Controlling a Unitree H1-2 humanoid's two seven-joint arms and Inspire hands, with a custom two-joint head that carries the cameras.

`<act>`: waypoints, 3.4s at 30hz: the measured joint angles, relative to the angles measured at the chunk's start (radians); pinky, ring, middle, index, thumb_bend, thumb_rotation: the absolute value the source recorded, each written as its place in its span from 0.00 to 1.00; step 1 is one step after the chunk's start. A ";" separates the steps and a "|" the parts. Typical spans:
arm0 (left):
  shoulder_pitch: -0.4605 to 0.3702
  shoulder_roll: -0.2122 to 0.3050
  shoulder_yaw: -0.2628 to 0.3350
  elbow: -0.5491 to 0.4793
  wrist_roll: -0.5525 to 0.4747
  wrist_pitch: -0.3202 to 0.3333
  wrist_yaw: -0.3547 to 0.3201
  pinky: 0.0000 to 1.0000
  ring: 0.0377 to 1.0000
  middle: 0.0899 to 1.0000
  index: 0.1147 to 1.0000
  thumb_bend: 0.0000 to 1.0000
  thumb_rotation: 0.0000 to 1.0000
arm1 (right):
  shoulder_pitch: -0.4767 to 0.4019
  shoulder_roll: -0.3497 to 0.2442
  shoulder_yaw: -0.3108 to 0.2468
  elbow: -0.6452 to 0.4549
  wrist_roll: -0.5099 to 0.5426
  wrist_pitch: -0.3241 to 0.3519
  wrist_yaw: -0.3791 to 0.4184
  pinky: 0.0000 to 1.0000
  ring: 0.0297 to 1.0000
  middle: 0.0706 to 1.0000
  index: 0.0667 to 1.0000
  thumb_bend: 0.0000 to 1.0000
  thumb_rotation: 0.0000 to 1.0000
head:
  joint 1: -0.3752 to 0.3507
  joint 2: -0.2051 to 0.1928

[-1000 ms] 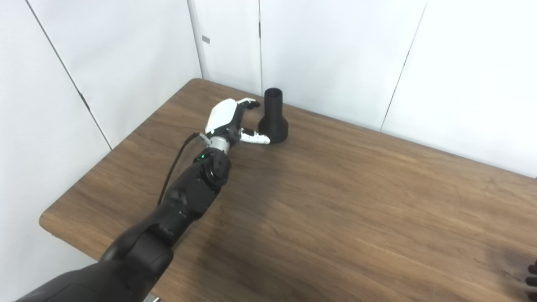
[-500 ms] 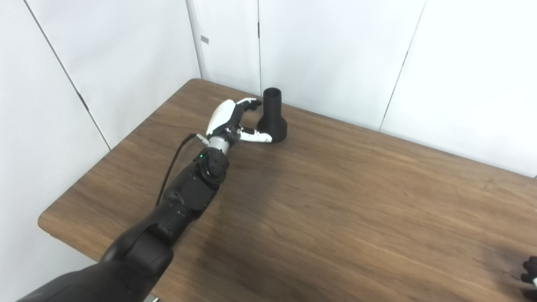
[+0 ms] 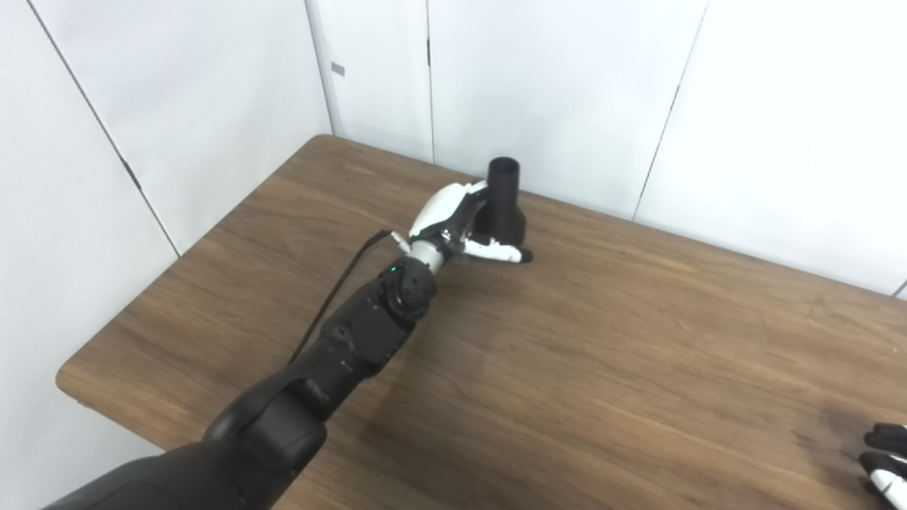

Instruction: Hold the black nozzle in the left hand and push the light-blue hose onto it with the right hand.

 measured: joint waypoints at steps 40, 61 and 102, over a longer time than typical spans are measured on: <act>-0.015 0.016 -0.201 0.131 0.320 -0.083 0.309 0.96 0.59 0.47 0.39 0.52 0.00 | -0.012 -0.008 0.020 -0.134 -0.030 0.077 0.053 0.55 0.64 0.66 0.63 0.14 0.00 | -0.031 0.020; 0.006 0.026 -0.165 0.125 0.295 -0.278 0.315 0.86 0.51 0.43 0.42 0.53 0.00 | -0.008 0.099 0.003 -0.232 -0.075 0.079 0.045 0.67 0.73 0.73 0.71 0.17 0.00 | -0.378 0.014; 0.026 0.078 -0.456 -0.038 0.378 -0.462 0.378 0.79 0.46 0.43 0.41 0.52 0.00 | -0.012 0.163 -0.332 -0.339 -0.312 0.067 -0.150 0.87 0.93 0.95 0.97 0.72 0.21 | -0.790 0.006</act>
